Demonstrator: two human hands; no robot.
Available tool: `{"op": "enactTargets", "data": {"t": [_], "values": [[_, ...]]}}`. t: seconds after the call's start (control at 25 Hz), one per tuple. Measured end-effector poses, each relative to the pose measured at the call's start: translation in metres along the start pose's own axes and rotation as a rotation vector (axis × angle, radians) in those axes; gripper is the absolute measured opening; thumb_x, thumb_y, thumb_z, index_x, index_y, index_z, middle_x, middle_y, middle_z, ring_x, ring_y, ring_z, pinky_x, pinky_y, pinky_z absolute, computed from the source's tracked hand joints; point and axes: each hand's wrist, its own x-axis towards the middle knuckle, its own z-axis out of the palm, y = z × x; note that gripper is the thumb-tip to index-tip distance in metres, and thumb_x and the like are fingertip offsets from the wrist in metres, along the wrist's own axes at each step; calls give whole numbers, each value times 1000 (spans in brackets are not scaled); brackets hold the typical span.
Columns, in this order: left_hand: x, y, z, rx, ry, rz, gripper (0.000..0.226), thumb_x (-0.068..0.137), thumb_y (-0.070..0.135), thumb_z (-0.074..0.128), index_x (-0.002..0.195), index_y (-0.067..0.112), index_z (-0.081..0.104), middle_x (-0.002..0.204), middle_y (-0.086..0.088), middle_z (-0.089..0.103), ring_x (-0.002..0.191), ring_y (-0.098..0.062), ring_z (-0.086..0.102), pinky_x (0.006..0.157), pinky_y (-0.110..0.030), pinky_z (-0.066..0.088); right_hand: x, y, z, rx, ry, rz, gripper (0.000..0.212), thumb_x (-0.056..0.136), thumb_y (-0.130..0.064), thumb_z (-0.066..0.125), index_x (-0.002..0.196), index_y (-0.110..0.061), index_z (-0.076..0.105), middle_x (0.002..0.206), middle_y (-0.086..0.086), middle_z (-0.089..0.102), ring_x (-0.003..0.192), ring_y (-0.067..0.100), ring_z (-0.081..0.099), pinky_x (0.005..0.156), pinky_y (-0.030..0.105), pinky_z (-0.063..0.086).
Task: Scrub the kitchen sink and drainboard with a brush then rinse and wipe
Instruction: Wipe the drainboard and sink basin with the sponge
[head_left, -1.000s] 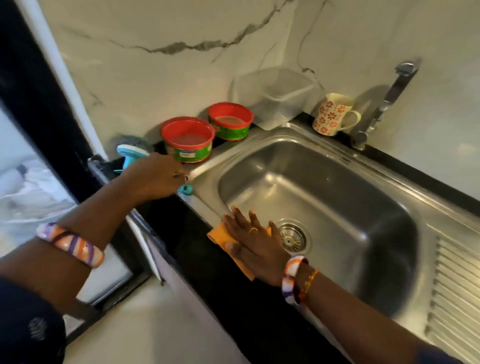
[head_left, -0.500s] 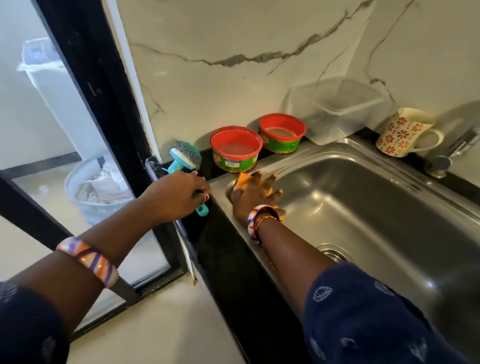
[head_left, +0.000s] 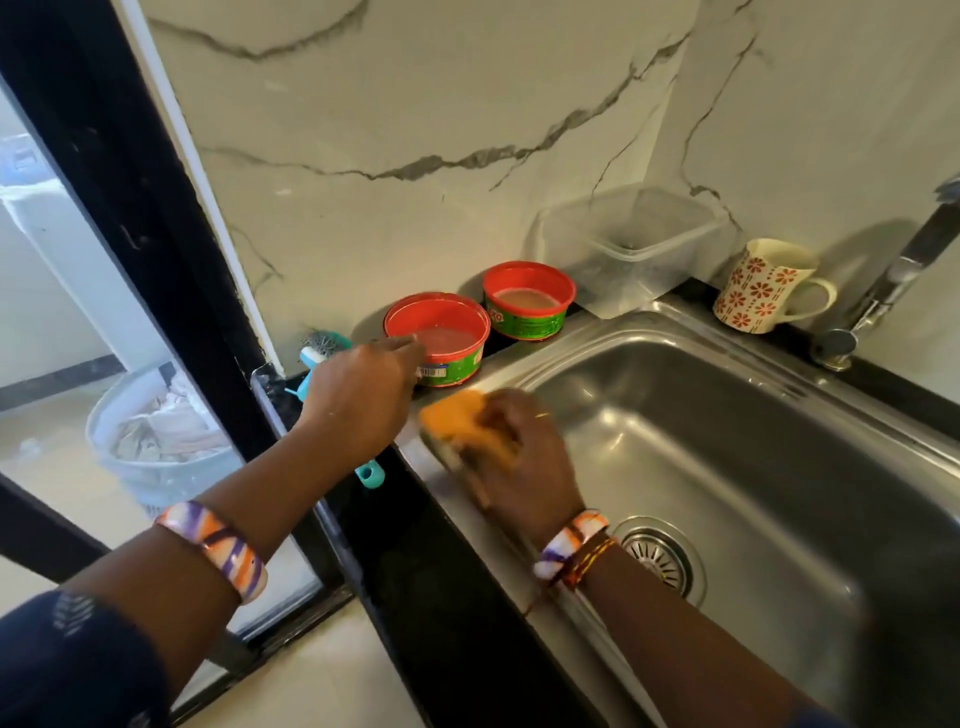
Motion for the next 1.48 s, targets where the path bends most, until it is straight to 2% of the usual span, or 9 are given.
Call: {"op": "enactTargets", "data": {"t": [0.08,0.2,0.76,0.92,1.04,1.2,1.28,1.4,1.48], "values": [[18,0,-1,-44,-27,18,41,94,25,48,134,28,47,142,3,46,122,-26,51,82,-38,50,-2,-2,18,-206,-484,-122,48,88,-28,54,133,-11,49,143,8,43,131,5,37,108,16,15],[47,0,0,30,-184,58,40,95,22,48,133,34,50,137,-2,51,122,-27,51,90,-35,47,9,14,20,-424,-653,-179,46,97,-36,36,143,-34,31,157,-11,13,145,11,0,113,39,-5],[76,7,-26,48,-86,86,32,90,11,54,116,24,66,120,-7,64,109,-31,57,84,-34,48,63,38,36,-493,-381,-106,44,98,-35,34,141,-44,31,154,-21,17,146,11,-4,115,51,-6],[65,9,-27,96,-84,65,37,89,9,52,120,26,64,121,-7,62,109,-32,57,81,-32,46,75,53,34,-424,-154,117,42,96,-24,38,136,-36,43,155,-13,20,146,14,-2,116,48,-2],[52,7,-24,125,-90,53,35,90,9,52,117,27,65,118,-5,64,109,-31,57,82,-30,46,74,58,24,-235,95,382,43,96,-13,38,137,-26,45,154,-1,26,144,24,16,114,39,22],[40,6,-14,198,-129,16,33,88,12,55,115,28,65,115,-8,64,106,-33,59,81,-35,48,36,39,6,-443,-281,295,42,94,-28,37,133,-17,51,137,13,50,125,33,46,99,34,38],[35,9,-8,242,-167,-5,35,87,11,54,118,27,63,114,-9,63,105,-32,59,78,-35,49,15,34,8,-324,-432,110,45,92,-31,39,135,-19,49,144,5,45,134,30,37,108,32,31],[31,14,-2,295,-205,-11,39,88,8,49,122,24,59,113,-8,62,104,-30,60,74,-34,48,10,41,8,-176,-437,-12,37,99,-15,41,135,-16,50,148,-1,38,143,18,16,119,33,9],[32,20,-2,334,-235,-10,39,89,9,49,124,24,57,115,-7,61,106,-29,60,76,-33,48,15,46,4,-179,-443,-10,38,99,-13,39,136,-17,47,150,-4,34,144,15,8,118,36,10]]}}
